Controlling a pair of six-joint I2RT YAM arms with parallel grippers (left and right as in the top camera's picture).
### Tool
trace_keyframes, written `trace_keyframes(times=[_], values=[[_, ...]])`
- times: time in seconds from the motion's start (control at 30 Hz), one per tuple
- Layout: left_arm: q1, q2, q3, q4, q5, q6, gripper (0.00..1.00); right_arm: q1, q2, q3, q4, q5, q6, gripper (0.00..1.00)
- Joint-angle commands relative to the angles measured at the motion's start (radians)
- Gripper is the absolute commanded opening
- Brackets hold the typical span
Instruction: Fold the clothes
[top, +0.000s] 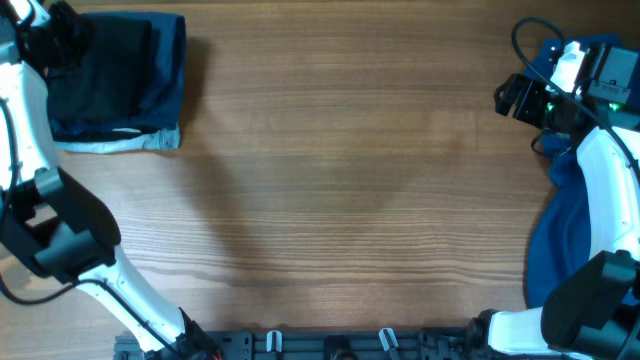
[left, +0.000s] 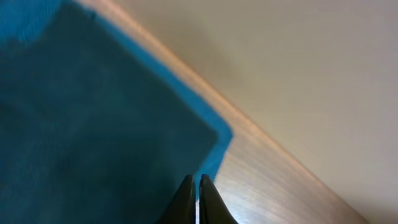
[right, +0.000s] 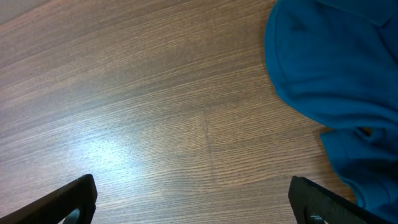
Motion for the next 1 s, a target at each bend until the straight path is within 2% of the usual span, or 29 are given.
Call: trace_keyframes(times=[0.0, 0.17, 0.47, 0.5, 0.53, 0.63, 0.67, 0.97], values=[[-0.006, 0.104, -0.001, -0.003, -0.014, 0.023, 0.04, 0.001, 0.002, 0.002, 0.000, 0.013, -0.002, 1.00], [-0.009, 0.122, -0.001, -0.010, -0.013, 0.019, 0.04, 0.001, 0.002, 0.002, 0.000, 0.013, -0.002, 1.00], [-0.065, -0.215, -0.001, -0.018, -0.014, 0.019, 0.06, 0.001, 0.002, 0.002, 0.000, 0.013, -0.002, 1.00], [-0.069, -0.230, -0.001, -0.021, -0.014, 0.019, 0.10, 0.001, 0.002, 0.002, 0.000, 0.013, -0.001, 1.00], [-0.074, -0.247, -0.001, -0.026, -0.014, 0.019, 0.29, 0.001, 0.002, 0.002, 0.000, 0.013, -0.002, 1.00], [-0.091, -0.267, -0.001, -0.044, -0.014, 0.019, 0.97, 0.001, 0.002, 0.002, 0.000, 0.013, -0.002, 1.00], [-0.096, -0.267, -0.001, -0.045, -0.014, 0.020, 1.00, 0.001, 0.002, 0.002, 0.000, 0.013, -0.002, 1.00], [-0.101, -0.265, -0.001, -0.045, -0.014, 0.020, 1.00, 0.001, 0.002, 0.002, 0.000, 0.013, -0.002, 1.00]])
